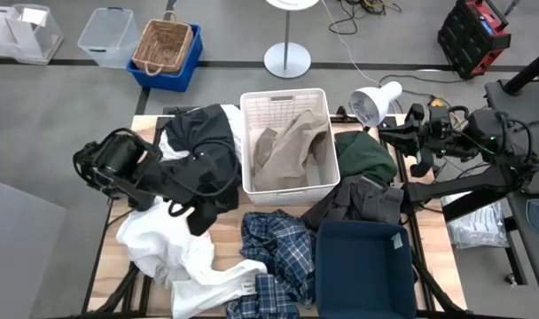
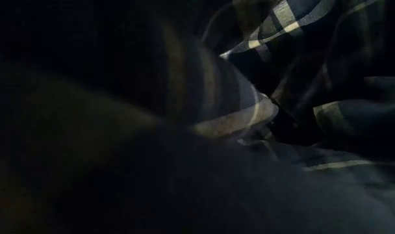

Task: Sort clothes
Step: Put the blue checkered polo into the white laundry bin

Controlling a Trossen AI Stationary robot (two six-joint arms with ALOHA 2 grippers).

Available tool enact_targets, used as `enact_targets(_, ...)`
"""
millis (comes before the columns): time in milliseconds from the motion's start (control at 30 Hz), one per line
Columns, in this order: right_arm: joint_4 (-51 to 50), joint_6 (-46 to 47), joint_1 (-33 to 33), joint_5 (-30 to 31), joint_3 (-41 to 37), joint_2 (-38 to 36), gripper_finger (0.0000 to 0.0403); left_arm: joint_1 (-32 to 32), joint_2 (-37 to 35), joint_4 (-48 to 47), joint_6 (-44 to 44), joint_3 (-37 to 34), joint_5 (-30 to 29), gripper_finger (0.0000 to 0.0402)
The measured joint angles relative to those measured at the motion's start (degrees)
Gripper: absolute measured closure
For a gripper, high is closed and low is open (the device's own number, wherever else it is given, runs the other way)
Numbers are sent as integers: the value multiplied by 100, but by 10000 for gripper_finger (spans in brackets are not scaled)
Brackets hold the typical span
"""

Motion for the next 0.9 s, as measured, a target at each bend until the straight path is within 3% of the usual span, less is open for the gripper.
enact_targets(200,1014,803,20,-368,9,383,364,-170,-1028,-14,395,-1753,47,171)
enact_targets(400,1435,957,195,-514,376,1461,364,-796,-2287,-28,-194,-3416,163,171)
enact_targets(567,949,785,372,-514,1272,2518,364,-1475,-2925,1,-1129,-4366,439,171)
enact_targets(667,286,750,423,-514,2118,3056,364,-1869,-3151,238,-1244,-4810,387,171)
enact_targets(900,-1762,775,594,-515,3949,4255,364,-2106,-3254,501,-1083,-5447,-535,171)
